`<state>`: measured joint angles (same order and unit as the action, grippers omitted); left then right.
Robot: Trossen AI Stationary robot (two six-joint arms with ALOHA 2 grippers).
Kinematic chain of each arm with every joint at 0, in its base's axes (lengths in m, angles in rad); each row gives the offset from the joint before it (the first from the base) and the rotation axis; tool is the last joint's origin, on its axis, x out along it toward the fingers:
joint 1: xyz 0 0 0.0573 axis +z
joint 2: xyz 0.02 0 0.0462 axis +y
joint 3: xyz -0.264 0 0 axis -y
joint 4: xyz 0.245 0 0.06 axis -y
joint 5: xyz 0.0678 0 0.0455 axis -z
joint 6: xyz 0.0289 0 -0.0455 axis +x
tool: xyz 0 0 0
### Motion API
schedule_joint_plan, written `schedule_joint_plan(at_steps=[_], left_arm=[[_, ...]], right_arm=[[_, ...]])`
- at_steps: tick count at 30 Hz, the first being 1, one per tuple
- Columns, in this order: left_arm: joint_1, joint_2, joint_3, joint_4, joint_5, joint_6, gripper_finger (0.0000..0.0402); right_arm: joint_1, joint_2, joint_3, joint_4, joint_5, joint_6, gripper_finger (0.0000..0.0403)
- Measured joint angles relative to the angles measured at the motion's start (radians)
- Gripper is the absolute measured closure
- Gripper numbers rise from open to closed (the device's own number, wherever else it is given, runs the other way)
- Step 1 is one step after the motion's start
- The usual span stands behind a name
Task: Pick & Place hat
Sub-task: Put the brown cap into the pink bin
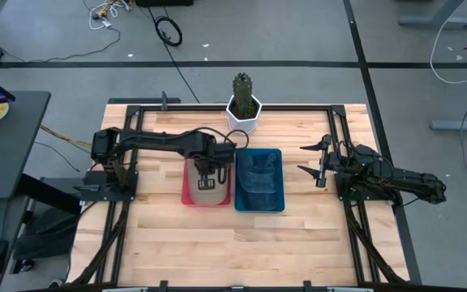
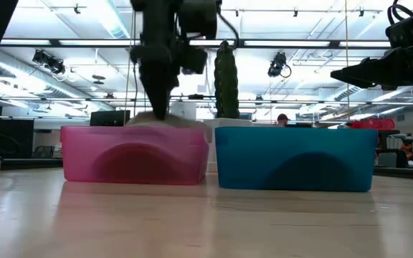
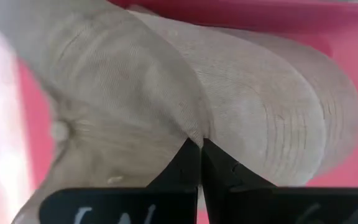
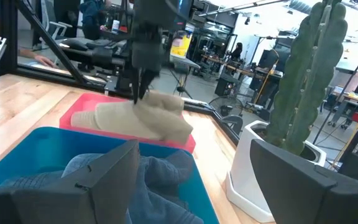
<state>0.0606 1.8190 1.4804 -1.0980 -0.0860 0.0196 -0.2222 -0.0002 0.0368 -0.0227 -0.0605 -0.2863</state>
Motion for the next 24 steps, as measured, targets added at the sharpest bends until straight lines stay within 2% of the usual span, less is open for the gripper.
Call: schedule_joint_plan(at_steps=[5,11,18,24], left_arm=[[0.016,-0.004,-0.116,0.124,0.022,-0.003,0.0399],[0.018,-0.006,-0.179,0.190,0.024,-0.010,0.0399],[0.018,-0.005,-0.183,0.229,0.039,-0.055,0.0387],[0.008,-0.023,-0.106,0.099,0.040,-0.144,0.0350]], right_arm=[[0.000,0.000,0.000,0.000,0.000,0.000,0.0091],[0.000,0.000,0.000,0.000,0.000,0.000,0.0091],[0.000,0.000,0.000,0.000,0.000,0.000,0.0091],[0.000,0.000,0.000,0.000,0.000,0.000,0.0091]])
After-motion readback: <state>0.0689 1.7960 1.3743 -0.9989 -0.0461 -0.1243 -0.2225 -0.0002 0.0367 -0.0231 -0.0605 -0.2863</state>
